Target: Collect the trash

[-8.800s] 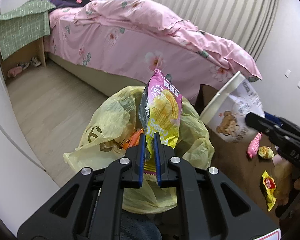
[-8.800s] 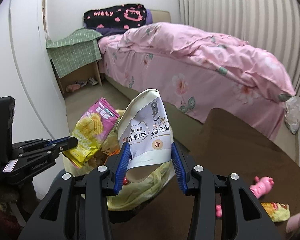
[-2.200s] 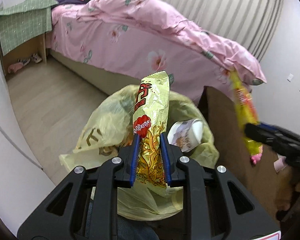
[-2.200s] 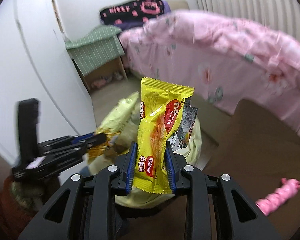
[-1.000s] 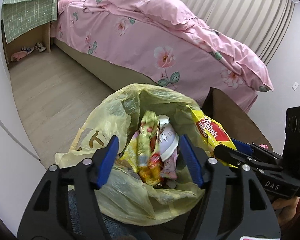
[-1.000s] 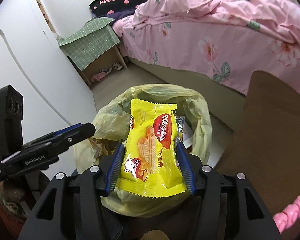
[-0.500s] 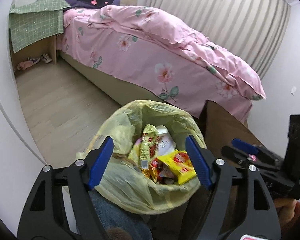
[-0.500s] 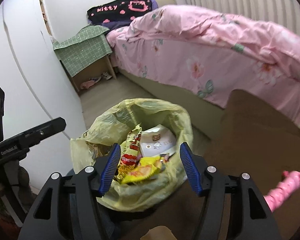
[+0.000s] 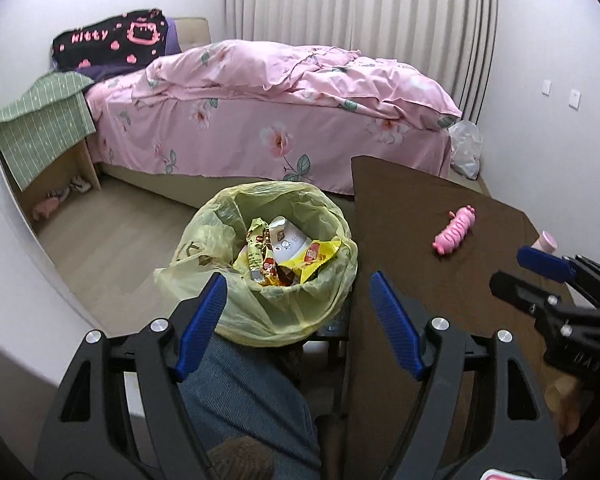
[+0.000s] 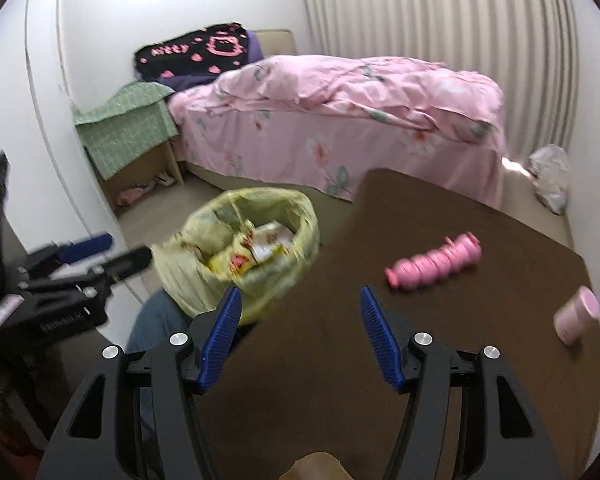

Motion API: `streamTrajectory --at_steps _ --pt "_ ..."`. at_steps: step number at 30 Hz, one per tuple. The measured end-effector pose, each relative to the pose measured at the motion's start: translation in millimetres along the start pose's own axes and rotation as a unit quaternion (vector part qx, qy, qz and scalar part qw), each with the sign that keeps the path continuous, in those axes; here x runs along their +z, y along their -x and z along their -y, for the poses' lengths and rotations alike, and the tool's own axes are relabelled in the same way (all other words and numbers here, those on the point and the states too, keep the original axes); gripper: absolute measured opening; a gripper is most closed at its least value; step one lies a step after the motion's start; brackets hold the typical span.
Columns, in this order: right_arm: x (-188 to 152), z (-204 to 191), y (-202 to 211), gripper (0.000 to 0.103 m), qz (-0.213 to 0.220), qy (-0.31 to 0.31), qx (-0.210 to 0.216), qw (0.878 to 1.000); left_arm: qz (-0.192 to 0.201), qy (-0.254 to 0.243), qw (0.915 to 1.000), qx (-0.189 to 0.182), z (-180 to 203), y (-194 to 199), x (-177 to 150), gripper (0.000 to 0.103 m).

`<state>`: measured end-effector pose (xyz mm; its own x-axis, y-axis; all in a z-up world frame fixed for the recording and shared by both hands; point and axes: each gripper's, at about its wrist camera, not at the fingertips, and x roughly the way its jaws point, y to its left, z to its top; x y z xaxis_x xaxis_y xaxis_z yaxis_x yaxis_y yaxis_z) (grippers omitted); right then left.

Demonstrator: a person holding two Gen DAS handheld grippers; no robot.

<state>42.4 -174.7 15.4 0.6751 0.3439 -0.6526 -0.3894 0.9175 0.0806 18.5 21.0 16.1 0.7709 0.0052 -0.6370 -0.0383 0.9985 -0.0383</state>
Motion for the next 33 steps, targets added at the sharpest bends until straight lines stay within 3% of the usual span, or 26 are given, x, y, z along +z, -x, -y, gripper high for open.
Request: streamTrajectory --at_steps 9,33 --pt "-8 -13 25 0.058 0.018 -0.006 -0.012 1.000 0.003 0.001 1.0000 0.006 -1 18 -8 0.071" --pt "-12 -25 17 0.058 0.005 0.004 -0.014 1.000 0.005 0.002 0.9999 0.009 -6 17 -7 0.071"
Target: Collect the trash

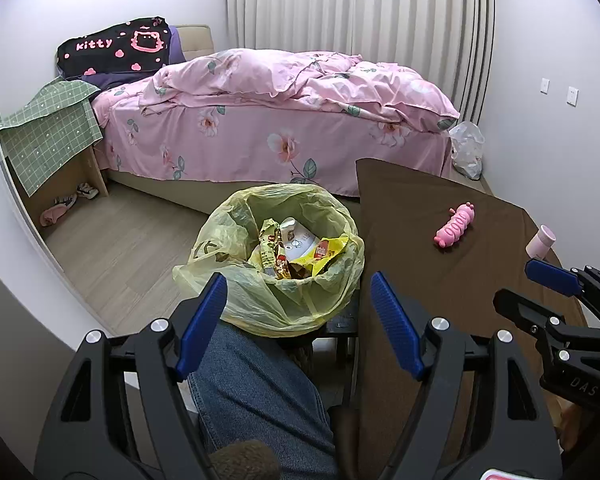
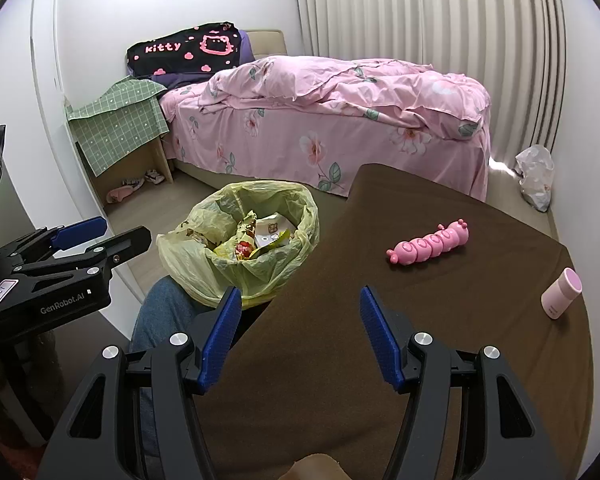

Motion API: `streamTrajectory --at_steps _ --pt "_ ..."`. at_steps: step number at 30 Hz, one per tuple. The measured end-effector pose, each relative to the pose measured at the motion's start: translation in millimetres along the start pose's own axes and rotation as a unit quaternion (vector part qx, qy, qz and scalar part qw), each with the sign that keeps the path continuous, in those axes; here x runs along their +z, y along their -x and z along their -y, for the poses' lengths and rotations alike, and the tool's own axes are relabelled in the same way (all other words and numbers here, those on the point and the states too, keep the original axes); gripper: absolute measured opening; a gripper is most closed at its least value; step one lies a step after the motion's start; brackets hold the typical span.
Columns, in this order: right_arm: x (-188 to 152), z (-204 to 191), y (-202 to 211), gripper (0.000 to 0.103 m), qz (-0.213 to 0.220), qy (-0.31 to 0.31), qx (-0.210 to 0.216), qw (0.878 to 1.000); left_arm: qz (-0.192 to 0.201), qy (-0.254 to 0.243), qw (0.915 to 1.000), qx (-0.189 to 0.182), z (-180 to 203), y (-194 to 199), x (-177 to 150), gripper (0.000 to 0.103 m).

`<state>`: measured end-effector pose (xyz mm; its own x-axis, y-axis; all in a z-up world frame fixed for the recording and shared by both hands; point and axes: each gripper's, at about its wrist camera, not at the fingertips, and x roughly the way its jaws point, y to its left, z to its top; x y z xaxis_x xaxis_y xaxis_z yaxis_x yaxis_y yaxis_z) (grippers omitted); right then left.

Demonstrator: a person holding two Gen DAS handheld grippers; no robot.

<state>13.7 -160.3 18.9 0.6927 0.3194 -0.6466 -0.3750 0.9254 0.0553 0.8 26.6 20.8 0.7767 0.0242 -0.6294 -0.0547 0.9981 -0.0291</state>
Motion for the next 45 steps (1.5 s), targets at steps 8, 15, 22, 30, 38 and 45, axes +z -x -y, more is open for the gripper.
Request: streamTrajectory --at_steps 8,15,22,30,38,45 --pt "-0.5 -1.5 -0.9 0.058 -0.001 -0.001 -0.001 1.000 -0.003 -0.002 1.0000 -0.001 0.6 -2.7 -0.1 0.071" --pt "-0.8 -1.5 -0.9 0.058 -0.001 -0.003 -0.004 1.000 -0.004 -0.004 1.0000 -0.003 0.2 -4.5 -0.9 0.071" --pt "-0.8 -2.4 1.3 0.058 0.003 -0.007 -0.005 1.000 -0.007 -0.006 1.0000 -0.004 -1.4 -6.6 -1.6 0.071" --pt "-0.5 -2.1 1.5 0.058 0.003 -0.007 -0.005 1.000 -0.007 -0.006 0.9999 -0.004 -2.0 -6.7 -1.6 0.071" --pt "-0.5 -2.3 1.5 0.058 0.003 -0.007 -0.005 1.000 -0.007 -0.006 0.9999 -0.005 -1.9 -6.7 -1.7 0.071" --pt "-0.3 -1.9 1.3 0.058 0.002 -0.007 -0.005 1.000 -0.007 -0.005 1.0000 -0.005 -3.4 -8.1 -2.1 0.071"
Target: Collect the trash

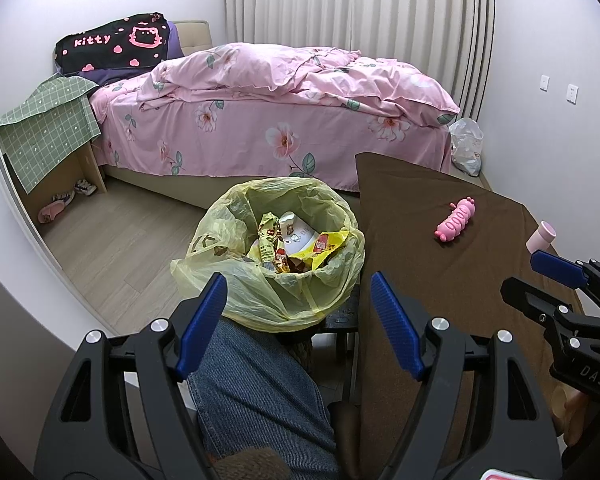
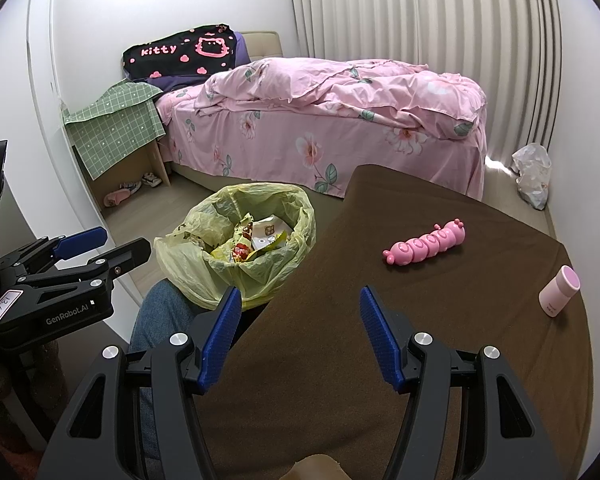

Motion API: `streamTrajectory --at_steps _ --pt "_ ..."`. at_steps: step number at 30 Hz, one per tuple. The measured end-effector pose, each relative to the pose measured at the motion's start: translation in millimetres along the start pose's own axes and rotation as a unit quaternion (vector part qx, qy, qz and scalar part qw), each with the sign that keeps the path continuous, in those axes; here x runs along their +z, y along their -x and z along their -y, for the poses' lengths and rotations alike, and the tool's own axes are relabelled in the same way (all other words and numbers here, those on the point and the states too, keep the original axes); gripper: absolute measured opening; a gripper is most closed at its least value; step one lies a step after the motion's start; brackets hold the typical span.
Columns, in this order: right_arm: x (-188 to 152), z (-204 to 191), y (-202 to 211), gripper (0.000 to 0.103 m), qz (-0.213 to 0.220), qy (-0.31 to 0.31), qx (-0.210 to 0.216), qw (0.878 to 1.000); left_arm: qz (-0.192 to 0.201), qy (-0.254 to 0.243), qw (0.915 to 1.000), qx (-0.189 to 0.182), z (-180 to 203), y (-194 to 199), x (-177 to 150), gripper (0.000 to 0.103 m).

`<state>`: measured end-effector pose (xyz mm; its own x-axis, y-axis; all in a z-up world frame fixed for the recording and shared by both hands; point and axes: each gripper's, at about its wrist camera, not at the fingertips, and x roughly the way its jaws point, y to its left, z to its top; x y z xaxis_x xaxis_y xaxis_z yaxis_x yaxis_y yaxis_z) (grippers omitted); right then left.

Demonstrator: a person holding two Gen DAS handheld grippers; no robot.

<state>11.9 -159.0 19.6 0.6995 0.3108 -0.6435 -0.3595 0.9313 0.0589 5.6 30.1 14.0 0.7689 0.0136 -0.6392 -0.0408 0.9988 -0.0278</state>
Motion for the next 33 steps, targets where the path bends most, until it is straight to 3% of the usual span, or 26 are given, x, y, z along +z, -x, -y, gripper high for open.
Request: streamTrajectory --at_steps 23,29,33 --pt "0 0 -1 0.058 -0.003 0.004 -0.006 1.000 0.010 -0.004 0.9999 0.010 0 1 -3 0.071" --pt "-3 14 -4 0.058 -0.014 0.005 -0.006 1.000 -0.031 0.006 0.9993 -0.018 7 -15 -6 0.071" --pt "-9 39 -10 0.058 -0.032 -0.021 -0.009 0.999 -0.049 -0.035 0.9978 -0.029 43 -37 -11 0.074"
